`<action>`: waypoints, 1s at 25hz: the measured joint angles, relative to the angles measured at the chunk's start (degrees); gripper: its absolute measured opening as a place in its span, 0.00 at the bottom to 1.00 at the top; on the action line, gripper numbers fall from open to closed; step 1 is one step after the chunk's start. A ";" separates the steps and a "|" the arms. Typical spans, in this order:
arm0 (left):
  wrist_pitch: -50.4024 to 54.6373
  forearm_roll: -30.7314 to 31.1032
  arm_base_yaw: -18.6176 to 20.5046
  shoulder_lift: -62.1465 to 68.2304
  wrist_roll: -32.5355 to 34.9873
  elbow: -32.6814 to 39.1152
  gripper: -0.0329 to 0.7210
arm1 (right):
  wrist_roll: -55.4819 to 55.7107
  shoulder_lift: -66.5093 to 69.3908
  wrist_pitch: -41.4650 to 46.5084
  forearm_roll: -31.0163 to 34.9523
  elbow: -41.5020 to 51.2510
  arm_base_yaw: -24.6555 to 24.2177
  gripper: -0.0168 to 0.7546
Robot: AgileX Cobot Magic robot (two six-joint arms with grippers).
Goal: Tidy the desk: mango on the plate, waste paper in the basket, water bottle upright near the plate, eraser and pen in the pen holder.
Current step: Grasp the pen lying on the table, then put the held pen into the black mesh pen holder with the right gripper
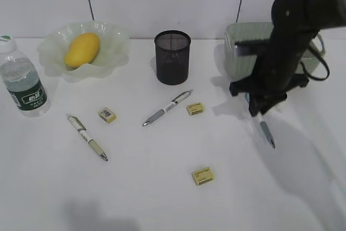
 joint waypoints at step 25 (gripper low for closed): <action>0.00 0.00 0.00 0.00 0.00 0.00 0.63 | -19.70 -9.74 -39.97 16.47 -11.97 8.57 0.19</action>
